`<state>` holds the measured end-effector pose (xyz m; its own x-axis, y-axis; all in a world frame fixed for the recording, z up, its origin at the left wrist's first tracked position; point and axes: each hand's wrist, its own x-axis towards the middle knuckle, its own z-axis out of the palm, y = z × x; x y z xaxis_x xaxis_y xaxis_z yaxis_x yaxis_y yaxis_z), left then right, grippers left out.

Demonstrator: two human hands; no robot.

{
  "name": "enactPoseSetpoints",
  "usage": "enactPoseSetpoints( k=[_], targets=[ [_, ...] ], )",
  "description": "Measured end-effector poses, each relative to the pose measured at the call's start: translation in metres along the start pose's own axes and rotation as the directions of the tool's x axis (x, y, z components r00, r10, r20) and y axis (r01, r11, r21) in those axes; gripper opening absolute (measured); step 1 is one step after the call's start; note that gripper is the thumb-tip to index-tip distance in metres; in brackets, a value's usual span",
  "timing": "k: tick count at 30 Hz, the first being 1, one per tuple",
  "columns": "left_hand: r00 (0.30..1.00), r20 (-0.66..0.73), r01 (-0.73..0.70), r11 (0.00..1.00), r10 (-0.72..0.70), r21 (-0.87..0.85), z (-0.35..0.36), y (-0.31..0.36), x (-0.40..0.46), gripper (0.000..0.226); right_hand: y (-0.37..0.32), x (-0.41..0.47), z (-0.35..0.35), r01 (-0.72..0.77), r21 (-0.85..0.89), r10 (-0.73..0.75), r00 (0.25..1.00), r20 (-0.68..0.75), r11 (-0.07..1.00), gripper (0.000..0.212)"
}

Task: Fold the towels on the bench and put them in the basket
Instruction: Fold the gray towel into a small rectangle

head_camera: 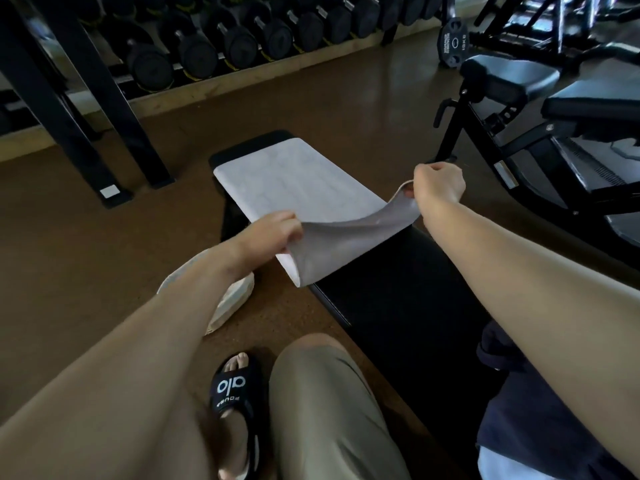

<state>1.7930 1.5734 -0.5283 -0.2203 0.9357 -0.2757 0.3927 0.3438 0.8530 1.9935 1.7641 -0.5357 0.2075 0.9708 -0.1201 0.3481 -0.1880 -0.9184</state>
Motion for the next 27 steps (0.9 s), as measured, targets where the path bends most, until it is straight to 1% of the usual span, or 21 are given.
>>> enactPoseSetpoints(
  k=[2, 5, 9, 12, 15, 17, 19, 21, 22, 23, 27],
  targets=[
    [0.996, -0.083, 0.02, 0.984, -0.035, -0.175, -0.019, -0.009, 0.011, 0.023, -0.019, 0.012, 0.02, -0.006, 0.005, 0.006, 1.0, 0.027, 1.0, 0.014],
    [0.977, -0.181, 0.036, 0.924, -0.112, -0.38, -0.044, -0.021, 0.032, 0.02, -0.036, 0.042, 0.056, 0.01, -0.061, -0.006, 0.998, 0.069, 0.998, 0.018],
    [0.946, -0.264, 0.04, 0.876, -0.187, -0.48, -0.077, -0.037, 0.068, 0.024, -0.054, 0.055, 0.095, 0.168, -0.13, -0.146, 0.976, 0.163, 0.977, 0.026],
    [0.914, -0.324, 0.033, 0.84, -0.244, -0.541, -0.098, -0.051, 0.102, 0.022, -0.062, 0.078, 0.131, 0.221, -0.13, -0.186, 0.954, 0.235, 0.967, 0.025],
    [0.873, -0.401, 0.017, 0.838, -0.279, -0.545, -0.115, -0.069, 0.138, 0.022, -0.064, 0.104, 0.175, 0.254, -0.155, -0.197, 0.929, 0.312, 0.955, 0.017],
    [0.832, -0.466, 0.006, 0.845, -0.301, -0.535, -0.126, -0.079, 0.159, 0.023, -0.061, 0.123, 0.207, 0.263, -0.178, -0.19, 0.919, 0.344, 0.948, 0.013],
    [0.793, -0.527, 0.017, 0.875, -0.307, -0.484, -0.137, -0.09, 0.179, 0.025, -0.058, 0.138, 0.237, 0.277, -0.219, -0.196, 0.923, 0.331, 0.935, 0.023],
    [0.763, -0.588, 0.067, 0.938, -0.269, -0.341, -0.149, -0.102, 0.199, 0.031, -0.054, 0.152, 0.264, 0.312, -0.291, -0.232, 0.932, 0.277, 0.904, 0.035],
    [0.748, -0.616, 0.086, 0.956, -0.249, -0.282, -0.155, -0.107, 0.208, 0.034, -0.053, 0.158, 0.276, 0.334, -0.314, -0.257, 0.93, 0.263, 0.889, 0.037],
    [0.734, -0.635, 0.095, 0.962, -0.241, -0.255, -0.16, -0.111, 0.217, 0.037, -0.052, 0.162, 0.286, 0.357, -0.32, -0.282, 0.924, 0.257, 0.878, 0.036],
    [0.704, -0.657, 0.153, 0.961, -0.27, -0.231, -0.169, -0.124, 0.246, 0.038, -0.054, 0.172, 0.317, 0.406, -0.298, -0.34, 0.906, 0.25, 0.864, 0.017]
  ],
)
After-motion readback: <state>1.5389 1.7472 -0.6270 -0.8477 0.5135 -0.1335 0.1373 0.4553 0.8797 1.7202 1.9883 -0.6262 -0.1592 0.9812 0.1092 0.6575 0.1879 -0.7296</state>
